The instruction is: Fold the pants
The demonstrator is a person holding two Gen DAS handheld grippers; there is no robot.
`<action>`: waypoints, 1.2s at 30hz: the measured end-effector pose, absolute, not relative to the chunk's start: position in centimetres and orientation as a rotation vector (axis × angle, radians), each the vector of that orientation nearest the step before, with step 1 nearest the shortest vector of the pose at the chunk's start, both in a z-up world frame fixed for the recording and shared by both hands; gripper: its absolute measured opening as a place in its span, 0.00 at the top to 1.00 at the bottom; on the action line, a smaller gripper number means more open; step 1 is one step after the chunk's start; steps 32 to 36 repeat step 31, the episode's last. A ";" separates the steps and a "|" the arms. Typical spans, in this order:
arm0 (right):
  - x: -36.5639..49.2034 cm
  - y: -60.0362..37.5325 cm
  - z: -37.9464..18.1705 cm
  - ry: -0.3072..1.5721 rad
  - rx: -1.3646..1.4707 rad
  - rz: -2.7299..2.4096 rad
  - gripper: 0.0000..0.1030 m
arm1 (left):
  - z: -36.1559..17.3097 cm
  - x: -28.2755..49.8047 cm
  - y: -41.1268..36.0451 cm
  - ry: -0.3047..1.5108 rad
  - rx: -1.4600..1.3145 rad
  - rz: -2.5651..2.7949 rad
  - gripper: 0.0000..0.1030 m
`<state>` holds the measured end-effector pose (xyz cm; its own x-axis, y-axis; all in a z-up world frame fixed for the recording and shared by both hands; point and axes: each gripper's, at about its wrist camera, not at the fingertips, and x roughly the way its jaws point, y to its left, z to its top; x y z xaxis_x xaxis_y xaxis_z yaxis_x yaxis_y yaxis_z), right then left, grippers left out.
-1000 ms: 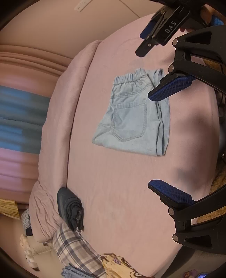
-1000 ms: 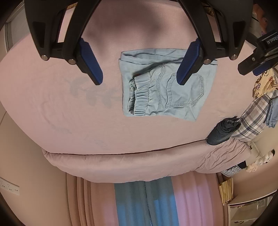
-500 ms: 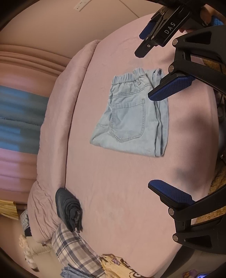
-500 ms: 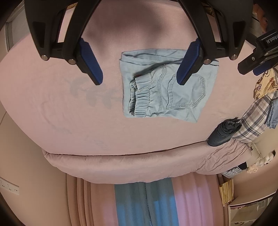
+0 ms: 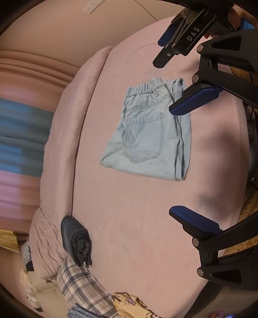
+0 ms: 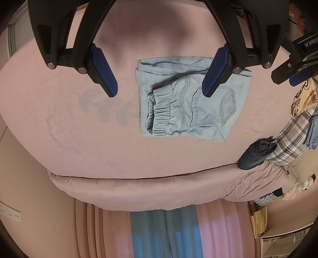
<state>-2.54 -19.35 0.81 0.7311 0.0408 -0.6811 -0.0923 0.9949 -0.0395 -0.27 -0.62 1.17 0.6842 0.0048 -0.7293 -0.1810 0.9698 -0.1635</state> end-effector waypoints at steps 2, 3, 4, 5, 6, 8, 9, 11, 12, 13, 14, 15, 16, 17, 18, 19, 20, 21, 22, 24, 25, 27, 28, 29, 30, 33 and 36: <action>-2.5 -19.2 0.8 0.749 -0.074 0.074 0.15 | 1.2 -0.3 -0.7 0.813 -0.232 0.107 0.11; -2.6 -19.2 0.7 0.750 -0.075 0.074 0.15 | 1.2 -0.4 -0.7 0.812 -0.232 0.107 0.11; -2.5 -19.2 0.7 0.750 -0.074 0.074 0.15 | 1.2 -0.4 -0.7 0.812 -0.232 0.107 0.11; -2.6 -19.2 0.7 0.750 -0.074 0.074 0.15 | 1.2 -0.4 -0.7 0.812 -0.232 0.105 0.11; -2.5 -19.2 0.7 0.750 -0.074 0.073 0.15 | 1.2 -0.3 -0.6 0.812 -0.232 0.106 0.11; -2.5 -19.2 0.7 0.751 -0.074 0.071 0.15 | 1.1 -0.3 -0.6 0.813 -0.232 0.107 0.11; -2.5 -19.2 0.7 0.751 -0.074 0.070 0.15 | 1.2 -0.3 -0.6 0.812 -0.231 0.106 0.11; -2.5 -19.2 0.7 0.751 -0.075 0.070 0.15 | 1.2 -0.3 -0.6 0.812 -0.233 0.105 0.11; -2.5 -19.3 0.7 0.751 -0.075 0.071 0.15 | 1.2 -0.3 -0.6 0.812 -0.234 0.104 0.11; -2.5 -19.3 0.7 0.751 -0.075 0.071 0.15 | 1.2 -0.3 -0.6 0.812 -0.233 0.105 0.11; -2.5 -19.3 0.7 0.751 -0.076 0.072 0.15 | 1.2 -0.3 -0.6 0.812 -0.232 0.106 0.11; -2.5 -19.3 0.7 0.751 -0.076 0.073 0.15 | 1.2 -0.3 -0.6 0.811 -0.232 0.107 0.11; -2.5 -19.3 0.6 0.751 -0.077 0.074 0.15 | 1.2 -0.3 -0.6 0.811 -0.232 0.107 0.11; -2.5 -19.3 0.6 0.751 -0.078 0.074 0.15 | 1.2 -0.3 -0.6 0.811 -0.232 0.107 0.11; -2.5 -19.4 0.6 0.751 -0.079 0.073 0.15 | 1.2 -0.3 -0.6 0.811 -0.232 0.107 0.11; -2.5 -19.4 0.6 0.751 -0.080 0.072 0.15 | 1.2 -0.3 -0.6 0.810 -0.232 0.107 0.11; -2.5 -19.4 0.5 0.750 -0.080 0.071 0.15 | 1.2 -0.4 -0.6 0.810 -0.232 0.107 0.11; -2.4 -19.5 0.5 0.751 -0.079 0.071 0.15 | 1.2 -0.4 -0.6 0.810 -0.232 0.108 0.11; -2.4 -19.4 0.5 0.751 -0.078 0.071 0.15 | 1.2 -0.4 -0.7 0.809 -0.232 0.108 0.11; -2.5 -19.5 0.5 0.751 -0.078 0.070 0.15 | 1.2 -0.4 -0.6 0.808 -0.232 0.107 0.11; -2.5 -19.4 0.6 0.750 -0.078 0.069 0.15 | 1.2 -0.4 -0.7 0.807 -0.232 0.108 0.11; -2.5 -19.5 0.6 0.750 -0.078 0.068 0.15 | 1.3 -0.4 -0.7 0.807 -0.231 0.106 0.11; -2.5 -19.5 0.7 0.749 -0.078 0.069 0.15 | 1.3 -0.4 -0.7 0.806 -0.231 0.105 0.11; -2.5 -19.5 0.7 0.749 -0.077 0.069 0.15 | 1.4 -0.5 -0.7 0.805 -0.231 0.104 0.11; -2.5 -19.5 0.7 0.749 -0.077 0.068 0.15 | 1.4 -0.5 -0.7 0.804 -0.231 0.103 0.11; -2.5 -19.5 0.7 0.748 -0.077 0.068 0.15 | 1.5 -0.5 -0.8 0.802 -0.231 0.101 0.11; -2.5 -19.5 0.7 0.748 -0.077 0.068 0.15 | 1.5 -0.5 -0.8 0.802 -0.231 0.101 0.11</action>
